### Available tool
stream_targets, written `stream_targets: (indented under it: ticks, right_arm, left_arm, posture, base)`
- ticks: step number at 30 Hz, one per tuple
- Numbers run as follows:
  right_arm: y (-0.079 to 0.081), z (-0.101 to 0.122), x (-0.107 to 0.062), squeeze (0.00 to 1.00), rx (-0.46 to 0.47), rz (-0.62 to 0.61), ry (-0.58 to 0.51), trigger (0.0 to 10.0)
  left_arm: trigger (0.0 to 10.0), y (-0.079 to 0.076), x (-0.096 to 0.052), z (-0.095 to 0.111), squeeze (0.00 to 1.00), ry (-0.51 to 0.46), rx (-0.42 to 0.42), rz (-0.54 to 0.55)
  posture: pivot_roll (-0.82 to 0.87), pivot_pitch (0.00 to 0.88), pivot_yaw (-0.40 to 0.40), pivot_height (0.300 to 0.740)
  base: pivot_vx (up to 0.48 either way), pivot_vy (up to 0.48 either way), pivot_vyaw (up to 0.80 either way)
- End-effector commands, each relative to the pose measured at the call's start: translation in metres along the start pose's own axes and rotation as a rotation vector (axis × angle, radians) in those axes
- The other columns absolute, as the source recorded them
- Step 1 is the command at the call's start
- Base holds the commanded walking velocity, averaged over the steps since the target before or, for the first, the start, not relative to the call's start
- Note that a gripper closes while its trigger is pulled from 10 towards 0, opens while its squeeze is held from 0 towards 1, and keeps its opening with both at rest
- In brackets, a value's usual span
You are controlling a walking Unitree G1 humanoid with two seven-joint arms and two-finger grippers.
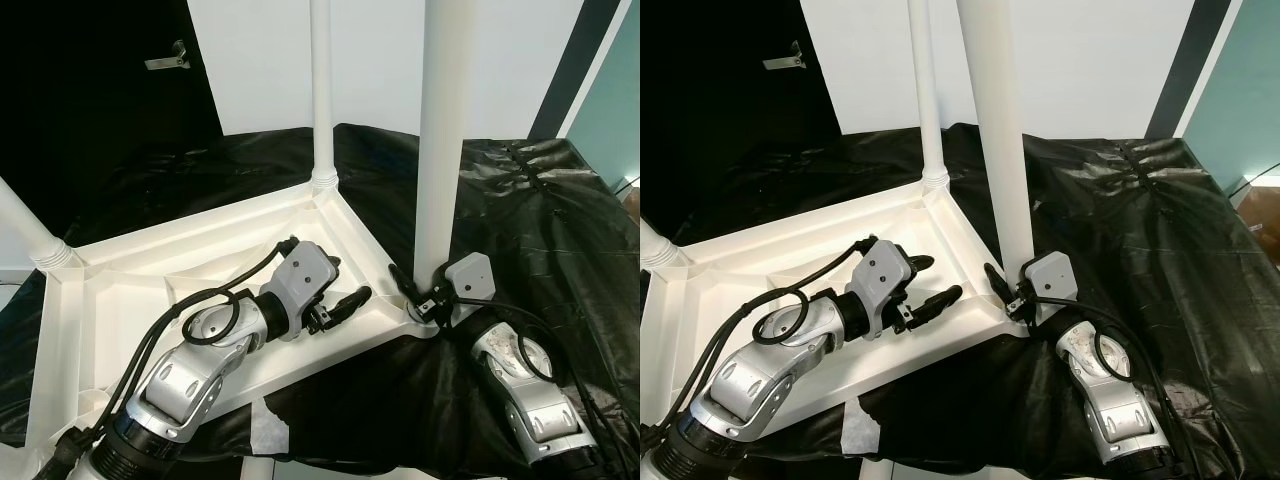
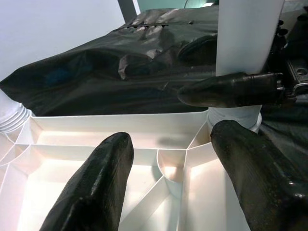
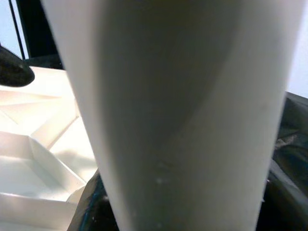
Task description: Building children table
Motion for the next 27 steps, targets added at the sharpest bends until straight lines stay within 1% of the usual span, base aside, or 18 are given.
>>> stream_targets:
  ticks: [1,3,4,6,7,9,12,14,16,18,20,22,23,27]
  right_arm:
    - [0.012,-0.056,-0.018,0.00,0.089,0.026,0.242,10.0]
    - [0.009,-0.055,-0.017,0.00,0.147,0.009,0.245,10.0]
    - [0.009,-0.055,-0.017,0.00,0.147,0.009,0.245,10.0]
    - [0.007,-0.055,-0.014,0.00,0.231,0.001,0.264,10.0]
    - [0.007,-0.055,-0.014,0.00,0.231,0.001,0.264,10.0]
    - [-0.001,-0.056,-0.011,0.00,0.300,-0.036,0.300,10.0]
    - [-0.004,-0.057,-0.011,0.00,0.314,-0.048,0.310,10.0]
    - [-0.009,-0.057,-0.010,0.00,0.338,-0.060,0.328,10.0]
    - [-0.011,-0.058,-0.010,0.00,0.379,-0.068,0.342,10.0]
    - [-0.012,-0.057,-0.009,0.00,0.380,-0.068,0.342,10.0]
    - [-0.014,-0.057,-0.010,0.00,0.411,-0.079,0.348,10.0]
    - [-0.014,-0.057,-0.010,0.00,0.403,-0.082,0.349,10.0]
    - [-0.015,-0.058,-0.010,0.00,0.418,-0.092,0.354,10.0]
    - [-0.013,-0.057,-0.011,0.00,0.431,-0.104,0.335,10.0]
  left_arm:
    - [10.0,-0.011,-0.002,0.003,0.00,0.009,0.014,-0.104]
    - [10.0,-0.010,-0.002,0.003,0.00,0.009,0.015,-0.101]
    - [10.0,-0.010,-0.002,0.003,0.00,0.009,0.015,-0.101]
    - [10.0,-0.010,-0.002,0.003,0.00,0.009,0.017,-0.100]
    - [10.0,-0.010,-0.002,0.003,0.00,0.009,0.017,-0.100]
    - [10.0,-0.010,-0.002,0.004,0.00,0.007,0.019,-0.099]
    - [10.0,-0.010,-0.002,0.004,0.00,0.006,0.020,-0.099]
    - [10.0,-0.010,-0.002,0.004,0.00,0.005,0.019,-0.098]
    - [10.0,-0.010,-0.001,0.005,0.00,0.003,0.018,-0.098]
    - [10.0,-0.010,-0.001,0.005,0.00,0.003,0.017,-0.097]
    - [10.0,-0.010,-0.001,0.005,0.00,0.002,0.016,-0.095]
    - [10.0,-0.010,-0.001,0.005,0.00,0.002,0.016,-0.093]
    - [10.0,-0.010,-0.001,0.005,0.00,0.001,0.016,-0.093]
    - [10.0,-0.010,-0.001,0.004,0.00,0.001,0.017,-0.091]
  posture:
    - [-0.04,0.019,0.048,0.740]
    - [-0.04,0.018,0.048,0.740]
    - [-0.04,0.018,0.048,0.740]
    - [-0.04,0.016,0.048,0.740]
    - [-0.04,0.016,0.048,0.740]
    - [-0.04,0.015,0.046,0.740]
    - [-0.04,0.014,0.046,0.740]
    - [-0.05,0.014,0.042,0.740]
    - [-0.04,0.014,0.039,0.740]
    - [-0.04,0.013,0.038,0.740]
    - [-0.04,0.012,0.036,0.740]
    - [-0.04,0.012,0.036,0.740]
    - [-0.04,0.010,0.034,0.740]
    - [-0.04,0.008,0.034,0.740]
  base:
    - [0.000,0.000,0.00]
    - [0.000,0.000,0.00]
    - [0.000,0.000,0.00]
    - [0.000,0.000,0.00]
    - [0.000,0.000,0.00]
    - [0.000,0.000,0.00]
    - [0.000,0.000,0.00]
    - [0.000,0.000,0.00]
    - [0.000,0.000,0.00]
    - [0.000,0.000,0.00]
    - [0.000,0.000,0.00]
    - [0.000,0.000,0.00]
    - [0.000,0.000,0.00]
    - [0.000,0.000,0.00]
Point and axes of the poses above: a point about 5 cm out from each wrist's last joint towards the gripper, its own x axis pointing out of the wrist towards the gripper, its own z axis along the axis of the wrist's last joint, y = z × x, the point moved 5 cm from there along x, pointing out of the wrist towards the gripper, and after that the axes turned 5 degrees about -x, right-handed, at the moved point
